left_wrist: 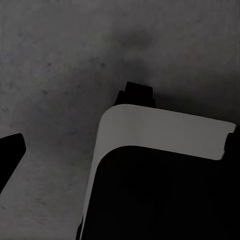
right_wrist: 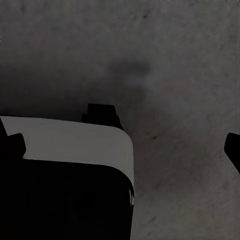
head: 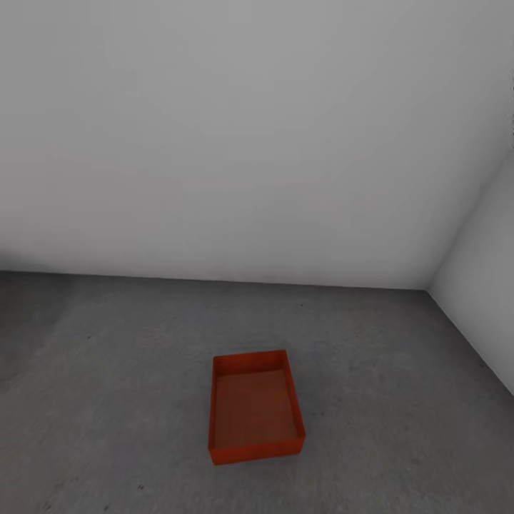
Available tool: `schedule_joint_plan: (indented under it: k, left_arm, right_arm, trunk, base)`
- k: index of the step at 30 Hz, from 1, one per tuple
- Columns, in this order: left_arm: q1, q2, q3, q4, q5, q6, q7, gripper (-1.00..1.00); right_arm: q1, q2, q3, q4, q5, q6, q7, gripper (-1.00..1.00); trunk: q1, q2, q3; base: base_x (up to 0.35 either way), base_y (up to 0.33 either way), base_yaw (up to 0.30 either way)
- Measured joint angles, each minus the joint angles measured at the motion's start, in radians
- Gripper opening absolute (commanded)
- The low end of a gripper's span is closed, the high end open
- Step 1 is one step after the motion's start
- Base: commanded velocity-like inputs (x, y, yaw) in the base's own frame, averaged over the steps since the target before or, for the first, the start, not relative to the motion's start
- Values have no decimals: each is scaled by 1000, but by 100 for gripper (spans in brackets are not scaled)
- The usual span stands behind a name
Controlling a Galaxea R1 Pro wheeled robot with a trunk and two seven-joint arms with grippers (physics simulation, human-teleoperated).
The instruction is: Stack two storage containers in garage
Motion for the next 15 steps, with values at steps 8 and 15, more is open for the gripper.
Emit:
schedule_joint_plan:
  k: [8,15]
  left_arm:
    - [0,0,0,0,0,0,0,100]
    - [1,0,0,0,0,0,0,100]
  right_arm:
    - [0,0,0,0,0,0,0,100]
    - [0,0,0,0,0,0,0,100]
  trunk:
    - [0,0,12]
    - [0,0,22]
  base:
    - [0,0,0]
    - [0,0,0]
